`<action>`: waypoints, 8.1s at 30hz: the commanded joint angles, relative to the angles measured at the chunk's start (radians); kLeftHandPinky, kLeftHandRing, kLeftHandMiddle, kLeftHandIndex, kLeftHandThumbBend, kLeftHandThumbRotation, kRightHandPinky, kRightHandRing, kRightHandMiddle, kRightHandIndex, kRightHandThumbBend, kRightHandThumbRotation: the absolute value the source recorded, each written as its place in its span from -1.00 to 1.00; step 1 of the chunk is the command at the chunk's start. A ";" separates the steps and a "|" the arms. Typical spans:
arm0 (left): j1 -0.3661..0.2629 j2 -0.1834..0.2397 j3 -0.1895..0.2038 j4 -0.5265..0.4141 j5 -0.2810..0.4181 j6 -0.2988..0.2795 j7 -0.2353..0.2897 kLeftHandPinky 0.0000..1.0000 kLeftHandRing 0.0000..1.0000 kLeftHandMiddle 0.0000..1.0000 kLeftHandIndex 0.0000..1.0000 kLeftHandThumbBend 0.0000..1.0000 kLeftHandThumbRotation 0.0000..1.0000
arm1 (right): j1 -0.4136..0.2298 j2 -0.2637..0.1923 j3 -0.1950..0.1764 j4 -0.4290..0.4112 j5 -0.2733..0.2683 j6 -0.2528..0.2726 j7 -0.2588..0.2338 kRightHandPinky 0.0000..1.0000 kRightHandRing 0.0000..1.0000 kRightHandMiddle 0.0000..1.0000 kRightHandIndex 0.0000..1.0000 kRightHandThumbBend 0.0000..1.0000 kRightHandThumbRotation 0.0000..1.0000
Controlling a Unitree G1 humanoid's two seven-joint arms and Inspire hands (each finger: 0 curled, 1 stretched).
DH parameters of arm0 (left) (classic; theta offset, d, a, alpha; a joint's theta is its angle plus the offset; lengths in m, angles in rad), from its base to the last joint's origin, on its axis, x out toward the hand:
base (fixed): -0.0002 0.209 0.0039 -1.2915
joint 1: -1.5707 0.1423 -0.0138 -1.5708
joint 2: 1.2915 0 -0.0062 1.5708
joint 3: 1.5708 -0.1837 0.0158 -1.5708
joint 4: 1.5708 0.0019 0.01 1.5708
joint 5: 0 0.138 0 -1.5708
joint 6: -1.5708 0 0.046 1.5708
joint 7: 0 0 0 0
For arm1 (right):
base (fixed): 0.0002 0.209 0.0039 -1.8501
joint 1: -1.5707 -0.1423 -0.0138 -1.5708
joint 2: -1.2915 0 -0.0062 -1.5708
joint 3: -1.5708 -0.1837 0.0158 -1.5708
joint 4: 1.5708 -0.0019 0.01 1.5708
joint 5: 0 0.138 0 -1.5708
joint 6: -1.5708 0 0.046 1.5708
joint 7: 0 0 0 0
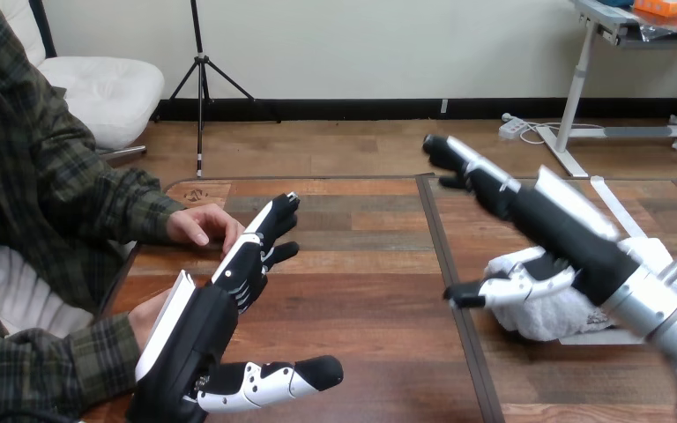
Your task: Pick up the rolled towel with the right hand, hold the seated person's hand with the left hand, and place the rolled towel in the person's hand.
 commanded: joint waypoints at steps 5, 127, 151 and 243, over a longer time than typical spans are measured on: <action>-0.063 -0.016 -0.013 0.002 -0.035 -0.013 -0.008 0.74 0.88 0.91 0.88 1.00 -0.11 | -0.109 -0.082 -0.020 -0.134 0.006 0.077 0.043 0.90 1.00 1.00 1.00 1.00 -0.28; 0.080 -0.007 -0.027 -0.219 -0.027 0.071 -0.007 0.63 0.77 0.82 0.75 1.00 -0.29 | -0.445 -0.127 0.333 0.582 -0.715 0.345 -0.283 1.00 1.00 1.00 1.00 1.00 0.11; 0.151 0.012 -0.003 -0.351 0.029 0.086 0.038 0.41 0.64 0.76 0.69 1.00 -0.21 | -0.412 -0.075 0.376 0.587 -0.761 0.308 -0.337 0.94 1.00 0.92 1.00 1.00 0.21; 0.163 0.043 -0.001 -0.487 -0.107 0.142 -0.026 0.02 0.43 0.57 0.51 1.00 -0.41 | -0.245 -0.005 0.240 0.534 -0.527 -0.018 -0.480 -0.70 -0.62 -0.50 -0.49 0.38 -1.00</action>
